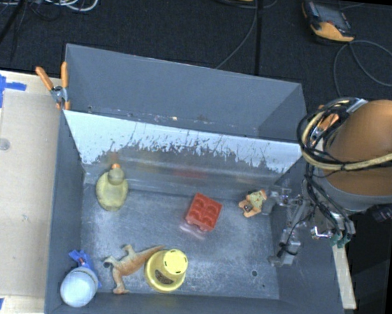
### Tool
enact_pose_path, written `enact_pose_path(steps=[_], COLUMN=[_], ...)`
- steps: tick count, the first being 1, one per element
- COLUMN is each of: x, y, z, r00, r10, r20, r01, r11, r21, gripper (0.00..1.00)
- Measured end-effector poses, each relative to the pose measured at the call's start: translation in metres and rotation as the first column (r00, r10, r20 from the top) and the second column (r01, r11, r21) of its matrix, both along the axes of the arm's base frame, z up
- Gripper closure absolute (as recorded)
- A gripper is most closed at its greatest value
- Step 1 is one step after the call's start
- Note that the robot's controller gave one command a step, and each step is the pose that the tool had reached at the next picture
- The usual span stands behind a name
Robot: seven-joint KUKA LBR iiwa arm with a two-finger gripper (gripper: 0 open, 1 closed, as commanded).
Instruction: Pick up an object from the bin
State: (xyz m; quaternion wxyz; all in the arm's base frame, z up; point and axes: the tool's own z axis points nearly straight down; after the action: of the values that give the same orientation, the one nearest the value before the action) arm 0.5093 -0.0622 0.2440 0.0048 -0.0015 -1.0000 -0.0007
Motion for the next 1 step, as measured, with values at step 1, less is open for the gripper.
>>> enact_pose_path(steps=[1], x=[0.0013], y=[0.0003], z=[0.0044], r00=[1.000], r10=[0.002], r20=[0.008], r01=[-0.002], r11=[1.000], r21=[-0.001], gripper=[0.00])
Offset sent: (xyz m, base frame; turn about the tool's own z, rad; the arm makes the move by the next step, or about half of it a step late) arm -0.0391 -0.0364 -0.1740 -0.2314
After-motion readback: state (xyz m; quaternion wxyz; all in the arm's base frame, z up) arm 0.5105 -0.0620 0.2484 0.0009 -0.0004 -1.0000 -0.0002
